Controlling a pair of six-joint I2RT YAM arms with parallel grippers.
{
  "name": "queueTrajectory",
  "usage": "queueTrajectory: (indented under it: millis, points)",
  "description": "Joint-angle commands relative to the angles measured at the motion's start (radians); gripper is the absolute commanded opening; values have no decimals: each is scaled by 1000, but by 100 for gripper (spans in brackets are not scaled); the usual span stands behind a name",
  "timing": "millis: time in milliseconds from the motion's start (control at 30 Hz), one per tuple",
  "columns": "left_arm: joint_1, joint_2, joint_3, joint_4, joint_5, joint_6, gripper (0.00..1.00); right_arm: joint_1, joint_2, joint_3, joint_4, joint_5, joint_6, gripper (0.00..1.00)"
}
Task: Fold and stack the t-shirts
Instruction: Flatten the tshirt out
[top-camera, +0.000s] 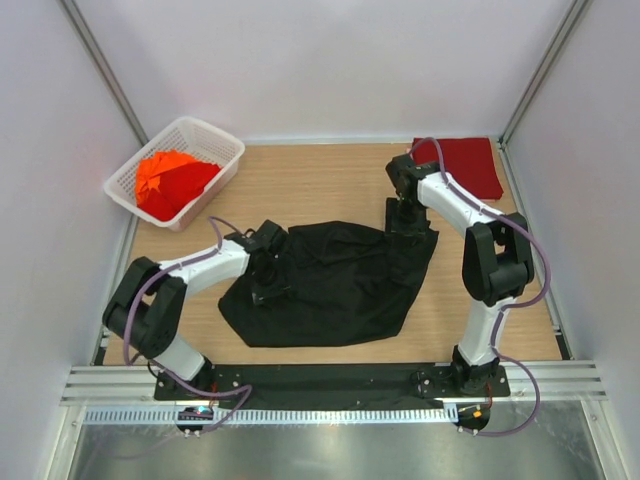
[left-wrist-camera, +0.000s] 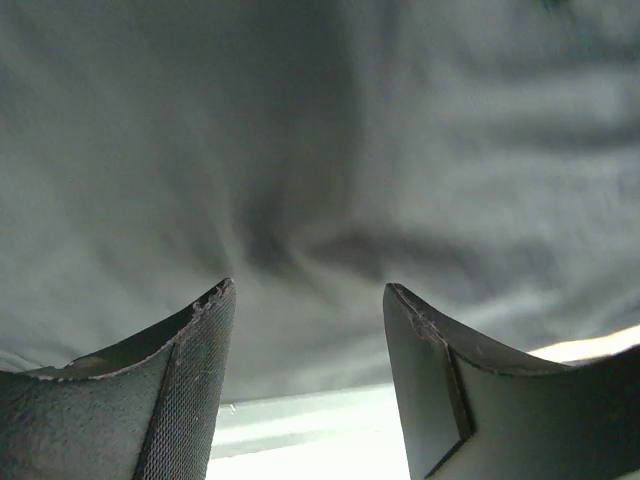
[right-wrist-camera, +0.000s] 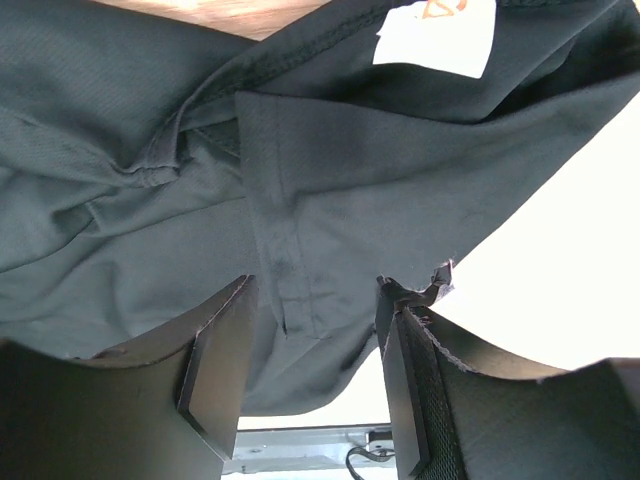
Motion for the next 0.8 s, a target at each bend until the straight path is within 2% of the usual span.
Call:
queueTrajectory:
  millis: [0,167,200,267,400,433,567,633,667,767]
  points:
    - [66,53,59,-22,-52,69,63,0,17,43,-8,34,-14,57]
    - [164,168,158,-96,-119,156,62,3,66,89,-14,12,3,56]
    - [175,182,210,-108,-185,178,62,3,73,97,-16,-11,3,55]
    - [184,223,275,-139,-221,231,62,8,86,109,-16,-40,3,53]
    - [204,388,465,-189,-255,316,62,38,74,94,-1,-140,6,51]
    - [207,416,578,-209,-294,333,63,43,69,80,2,-149,10,51]
    - [207,484,839,-329,-420,382,66,48,66,89,-11,-118,12,51]
    - [205,435,864,-341,-437,379,74,44,92,137,-34,-83,15,53]
    - [205,411,851,-337,-430,368,75,46,106,155,-44,-19,21,54]
    - [205,292,730,-292,-353,342,75,44,147,209,-62,33,65,56]
